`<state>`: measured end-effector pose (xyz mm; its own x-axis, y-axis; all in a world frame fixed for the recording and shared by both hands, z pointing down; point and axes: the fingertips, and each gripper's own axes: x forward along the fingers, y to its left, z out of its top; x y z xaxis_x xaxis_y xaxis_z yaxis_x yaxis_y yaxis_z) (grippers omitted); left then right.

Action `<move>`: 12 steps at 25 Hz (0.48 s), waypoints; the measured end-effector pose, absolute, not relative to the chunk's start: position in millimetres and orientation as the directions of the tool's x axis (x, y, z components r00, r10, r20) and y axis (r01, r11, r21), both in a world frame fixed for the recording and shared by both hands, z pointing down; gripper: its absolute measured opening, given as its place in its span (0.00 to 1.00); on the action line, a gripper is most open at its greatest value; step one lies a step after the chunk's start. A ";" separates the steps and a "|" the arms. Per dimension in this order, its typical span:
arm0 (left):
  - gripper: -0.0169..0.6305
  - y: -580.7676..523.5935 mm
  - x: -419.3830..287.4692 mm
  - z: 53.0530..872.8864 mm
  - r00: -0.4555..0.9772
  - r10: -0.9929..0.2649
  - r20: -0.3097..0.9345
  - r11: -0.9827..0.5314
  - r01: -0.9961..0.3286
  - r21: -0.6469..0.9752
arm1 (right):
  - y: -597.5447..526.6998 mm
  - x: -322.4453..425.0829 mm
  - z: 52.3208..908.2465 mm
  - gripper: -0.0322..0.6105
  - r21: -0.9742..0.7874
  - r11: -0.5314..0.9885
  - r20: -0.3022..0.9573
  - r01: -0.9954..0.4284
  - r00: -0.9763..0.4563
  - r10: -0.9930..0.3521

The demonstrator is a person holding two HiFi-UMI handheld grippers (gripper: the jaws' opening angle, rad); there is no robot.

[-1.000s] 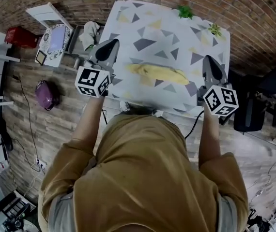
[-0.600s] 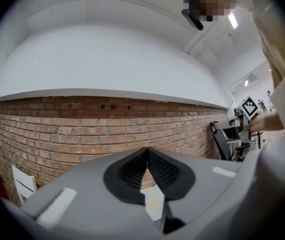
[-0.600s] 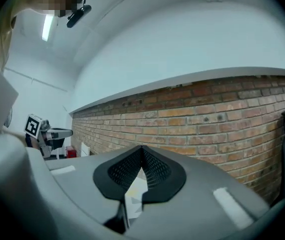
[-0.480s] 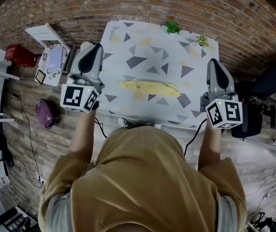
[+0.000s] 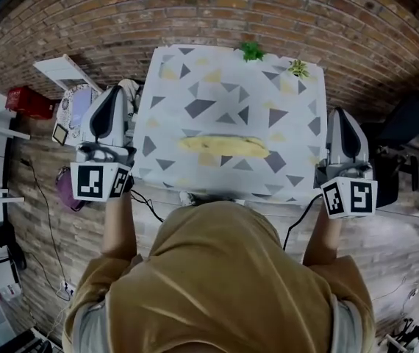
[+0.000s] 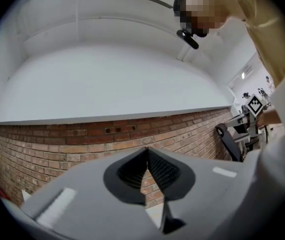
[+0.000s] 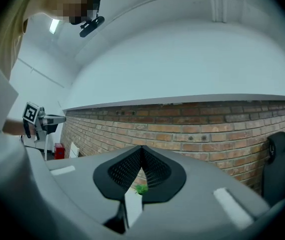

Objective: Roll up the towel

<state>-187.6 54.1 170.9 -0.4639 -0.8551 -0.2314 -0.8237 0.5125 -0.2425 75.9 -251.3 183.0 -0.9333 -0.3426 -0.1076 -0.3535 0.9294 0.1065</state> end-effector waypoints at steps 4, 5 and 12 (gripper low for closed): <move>0.12 61.2 -183.9 170.4 -0.480 -0.843 -0.242 0.530 -0.819 -0.222 | -251.6 84.0 182.8 0.05 0.106 0.917 -0.112 -0.385 -0.921 -0.373; 0.12 62.4 -183.2 171.4 -0.483 -0.842 -0.242 0.532 -0.818 -0.221 | -251.1 84.2 184.7 0.05 0.098 0.916 -0.111 -0.389 -0.919 -0.378; 0.12 76.4 -180.7 186.4 -0.513 -0.829 -0.223 0.555 -0.805 -0.211 | -240.0 78.1 197.5 0.05 0.084 0.927 -0.084 -0.366 -0.929 -0.360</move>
